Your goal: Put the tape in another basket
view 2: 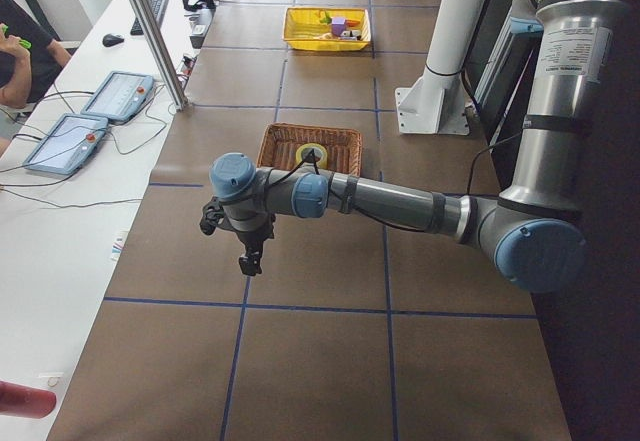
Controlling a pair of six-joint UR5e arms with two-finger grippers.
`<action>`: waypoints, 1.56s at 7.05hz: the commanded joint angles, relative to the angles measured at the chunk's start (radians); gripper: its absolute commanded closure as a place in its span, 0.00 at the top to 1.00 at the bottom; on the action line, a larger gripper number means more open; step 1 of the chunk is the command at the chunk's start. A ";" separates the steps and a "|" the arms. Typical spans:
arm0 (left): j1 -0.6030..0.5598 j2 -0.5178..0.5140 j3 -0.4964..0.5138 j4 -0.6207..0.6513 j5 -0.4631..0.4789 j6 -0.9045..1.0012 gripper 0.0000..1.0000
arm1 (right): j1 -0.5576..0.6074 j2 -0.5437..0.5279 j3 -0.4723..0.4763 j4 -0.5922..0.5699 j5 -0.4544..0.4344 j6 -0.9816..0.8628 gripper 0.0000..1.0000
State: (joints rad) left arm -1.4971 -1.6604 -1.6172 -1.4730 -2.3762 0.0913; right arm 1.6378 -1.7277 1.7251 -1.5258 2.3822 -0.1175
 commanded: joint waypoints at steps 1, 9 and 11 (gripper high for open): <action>-0.057 0.063 0.040 -0.045 0.000 0.074 1.00 | -0.015 0.016 -0.001 0.001 0.015 0.110 1.00; -0.107 0.082 0.060 -0.036 0.000 0.082 1.00 | -0.042 0.031 -0.001 -0.002 0.015 0.110 1.00; -0.107 0.083 0.059 -0.036 0.000 0.082 1.00 | -0.042 0.031 -0.001 -0.002 0.014 0.108 1.00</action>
State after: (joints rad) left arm -1.6041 -1.5775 -1.5573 -1.5095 -2.3760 0.1733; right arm 1.5955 -1.6966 1.7242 -1.5278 2.3965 -0.0079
